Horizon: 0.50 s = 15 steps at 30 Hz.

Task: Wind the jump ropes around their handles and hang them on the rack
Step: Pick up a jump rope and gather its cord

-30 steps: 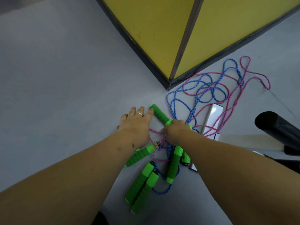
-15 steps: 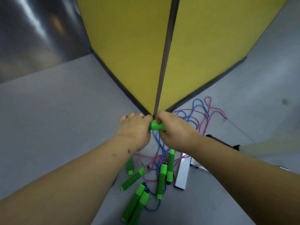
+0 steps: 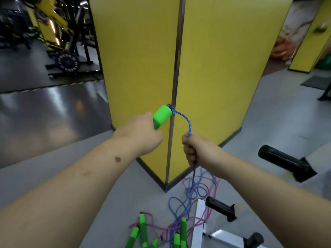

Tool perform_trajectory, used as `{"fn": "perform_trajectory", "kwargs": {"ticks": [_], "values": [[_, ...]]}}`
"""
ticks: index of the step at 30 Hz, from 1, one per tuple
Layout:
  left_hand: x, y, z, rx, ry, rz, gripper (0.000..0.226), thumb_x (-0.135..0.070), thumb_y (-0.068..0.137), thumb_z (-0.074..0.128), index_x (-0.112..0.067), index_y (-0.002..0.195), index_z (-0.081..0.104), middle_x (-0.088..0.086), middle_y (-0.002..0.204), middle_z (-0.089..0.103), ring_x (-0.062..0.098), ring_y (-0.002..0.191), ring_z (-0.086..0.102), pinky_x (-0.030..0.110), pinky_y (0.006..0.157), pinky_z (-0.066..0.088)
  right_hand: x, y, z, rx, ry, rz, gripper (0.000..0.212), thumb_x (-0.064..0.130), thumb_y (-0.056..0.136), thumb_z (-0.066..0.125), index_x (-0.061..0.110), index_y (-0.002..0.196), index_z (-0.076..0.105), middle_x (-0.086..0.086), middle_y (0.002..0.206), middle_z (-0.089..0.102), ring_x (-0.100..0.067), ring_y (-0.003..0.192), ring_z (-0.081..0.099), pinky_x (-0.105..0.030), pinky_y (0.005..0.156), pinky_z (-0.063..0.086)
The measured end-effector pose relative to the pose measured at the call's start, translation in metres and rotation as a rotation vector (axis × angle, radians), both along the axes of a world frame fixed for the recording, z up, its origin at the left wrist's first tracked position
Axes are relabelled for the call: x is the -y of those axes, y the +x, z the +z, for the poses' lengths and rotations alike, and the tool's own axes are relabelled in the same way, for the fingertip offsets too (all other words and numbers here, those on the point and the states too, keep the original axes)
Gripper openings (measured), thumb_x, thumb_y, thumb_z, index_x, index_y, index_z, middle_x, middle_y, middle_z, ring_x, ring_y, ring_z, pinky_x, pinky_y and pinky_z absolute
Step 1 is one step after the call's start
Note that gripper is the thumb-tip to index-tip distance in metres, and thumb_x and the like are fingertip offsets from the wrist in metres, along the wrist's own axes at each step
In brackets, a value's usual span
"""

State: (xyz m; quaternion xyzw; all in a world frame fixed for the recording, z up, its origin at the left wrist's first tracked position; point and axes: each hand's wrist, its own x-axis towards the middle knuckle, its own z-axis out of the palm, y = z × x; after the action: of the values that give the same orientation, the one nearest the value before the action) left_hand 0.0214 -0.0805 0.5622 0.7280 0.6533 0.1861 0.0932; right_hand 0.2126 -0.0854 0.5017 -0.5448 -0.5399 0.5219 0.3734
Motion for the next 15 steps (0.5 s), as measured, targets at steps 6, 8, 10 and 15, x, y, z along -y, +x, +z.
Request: {"fn": "perform_trajectory", "kwargs": {"ticks": [6,8,10,15], "values": [[0.044,0.033,0.011,1.071,-0.402,-0.172,0.037,-0.014,0.082,0.065,-0.007,0.116,0.053,0.017,0.087,0.063,0.018,0.051,0.06,0.033,0.051,0.051,0.023,-0.032,0.118,-0.386,0.15,-0.096,0.016,0.015,0.094,0.04,0.019,0.079,0.044,0.0,0.062,0.037,-0.014,0.051,0.027,-0.027,0.046,0.022],[0.055,0.04,0.018,1.239,-0.428,-0.241,0.041,-0.006,0.084,0.072,-0.005,0.118,0.05,0.011,0.076,0.059,0.016,0.05,0.056,0.028,0.049,0.048,0.034,-0.034,0.143,-0.471,0.174,-0.104,0.016,0.012,0.096,0.04,0.016,0.082,0.047,-0.001,0.064,0.041,-0.014,0.053,0.031,-0.027,0.049,0.025],[0.062,0.042,0.027,1.218,-0.382,-0.259,0.031,-0.008,0.09,0.071,-0.008,0.113,0.05,0.007,0.074,0.064,0.015,0.051,0.053,0.029,0.05,0.048,0.043,-0.03,0.16,-0.488,0.213,-0.128,0.016,0.009,0.099,0.04,0.012,0.088,0.052,-0.003,0.068,0.045,-0.015,0.057,0.038,-0.028,0.054,0.032],[0.067,0.033,0.063,1.245,-0.235,-0.145,0.014,-0.011,0.095,0.065,-0.009,0.104,0.055,0.005,0.069,0.062,0.013,0.047,0.053,0.028,0.049,0.048,0.068,-0.014,0.147,-0.318,0.081,-0.019,0.019,0.028,0.1,0.046,0.015,0.104,0.06,-0.007,0.092,0.061,-0.022,0.086,0.055,-0.036,0.082,0.043]]}}
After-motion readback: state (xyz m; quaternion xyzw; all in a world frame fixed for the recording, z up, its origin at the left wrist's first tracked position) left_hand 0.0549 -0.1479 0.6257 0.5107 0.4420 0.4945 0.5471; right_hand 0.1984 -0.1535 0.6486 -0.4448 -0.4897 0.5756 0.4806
